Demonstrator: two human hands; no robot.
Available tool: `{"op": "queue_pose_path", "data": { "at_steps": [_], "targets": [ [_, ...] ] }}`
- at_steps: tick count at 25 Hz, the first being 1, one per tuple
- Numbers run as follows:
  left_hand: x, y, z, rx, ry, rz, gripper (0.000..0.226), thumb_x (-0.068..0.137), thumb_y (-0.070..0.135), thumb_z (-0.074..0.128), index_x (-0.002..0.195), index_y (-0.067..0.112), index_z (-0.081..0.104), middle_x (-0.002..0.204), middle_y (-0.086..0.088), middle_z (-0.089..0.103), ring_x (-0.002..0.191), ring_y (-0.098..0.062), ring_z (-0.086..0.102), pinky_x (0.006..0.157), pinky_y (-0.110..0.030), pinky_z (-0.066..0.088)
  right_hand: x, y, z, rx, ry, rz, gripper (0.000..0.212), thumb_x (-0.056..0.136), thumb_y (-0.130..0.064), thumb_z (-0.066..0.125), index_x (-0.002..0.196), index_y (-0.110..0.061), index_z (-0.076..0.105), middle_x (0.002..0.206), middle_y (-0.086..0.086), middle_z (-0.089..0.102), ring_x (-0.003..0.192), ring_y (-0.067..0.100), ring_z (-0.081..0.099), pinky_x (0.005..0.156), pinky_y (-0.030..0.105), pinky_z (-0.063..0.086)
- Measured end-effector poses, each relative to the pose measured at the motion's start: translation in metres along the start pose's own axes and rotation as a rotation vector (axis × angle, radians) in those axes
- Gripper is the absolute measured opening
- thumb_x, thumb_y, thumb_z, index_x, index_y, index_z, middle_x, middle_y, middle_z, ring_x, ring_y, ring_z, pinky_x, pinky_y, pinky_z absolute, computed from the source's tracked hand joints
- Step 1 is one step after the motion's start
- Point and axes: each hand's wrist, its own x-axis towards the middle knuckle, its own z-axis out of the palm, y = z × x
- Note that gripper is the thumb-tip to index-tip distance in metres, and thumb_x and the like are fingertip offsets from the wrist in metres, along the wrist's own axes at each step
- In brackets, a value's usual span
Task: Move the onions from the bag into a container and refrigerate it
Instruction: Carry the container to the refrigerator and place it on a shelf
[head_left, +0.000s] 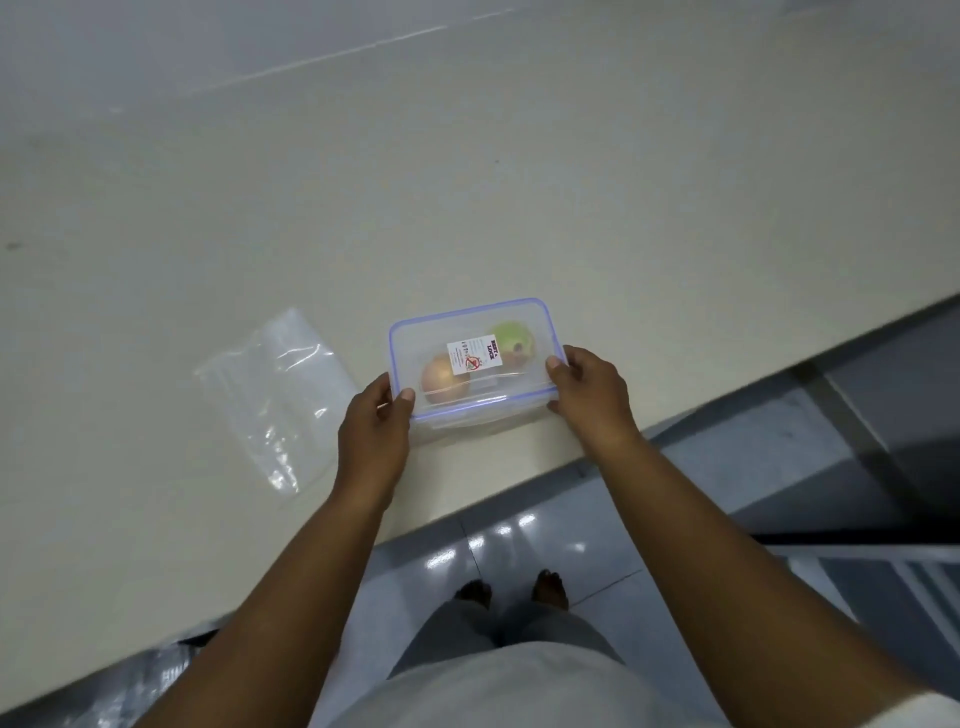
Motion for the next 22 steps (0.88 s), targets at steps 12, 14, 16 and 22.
{"op": "queue_pose_path", "data": {
  "at_steps": [12,14,16,22],
  "targets": [
    [-0.059,0.001,0.141,0.193,-0.816,0.239,0.039,0.082,0.029,0.056,0.115,0.049,0.060,0.118,0.008,0.066,0.112,-0.015,0.062,0.094,-0.043,0.053,-0.158,0.131,-0.112,0.278,0.594,0.321,0.015,0.094,-0.033,0.051,0.096,-0.043,0.062,0.095,-0.006,0.070,0.092,0.016,0.067,0.089,0.047,0.056],
    [-0.081,0.007,0.176,0.216,-0.975,0.331,0.039,0.084,0.021,0.056,0.115,0.043,0.062,0.110,0.012,0.071,0.105,-0.005,0.065,0.090,-0.030,0.054,-0.184,0.158,-0.130,0.311,0.690,0.381,0.015,0.094,-0.032,0.051,0.100,-0.041,0.062,0.095,-0.004,0.071,0.090,0.016,0.068,0.088,0.047,0.057],
    [-0.100,0.008,0.209,0.250,-1.071,0.354,0.038,0.087,0.012,0.057,0.120,0.030,0.063,0.114,0.006,0.071,0.107,-0.007,0.065,0.095,-0.032,0.052,-0.205,0.181,-0.145,0.333,0.770,0.425,0.014,0.094,-0.032,0.052,0.101,-0.038,0.063,0.095,0.001,0.072,0.088,0.018,0.069,0.087,0.049,0.057],
    [-0.167,-0.015,0.314,0.425,-1.250,0.316,0.039,0.091,0.018,0.060,0.129,0.027,0.057,0.131,-0.006,0.058,0.118,-0.020,0.057,0.102,-0.046,0.048,-0.265,0.258,-0.196,0.401,0.994,0.569,0.015,0.094,-0.035,0.054,0.104,-0.039,0.064,0.091,-0.002,0.071,0.085,0.018,0.069,0.087,0.048,0.057]
  ]
}}
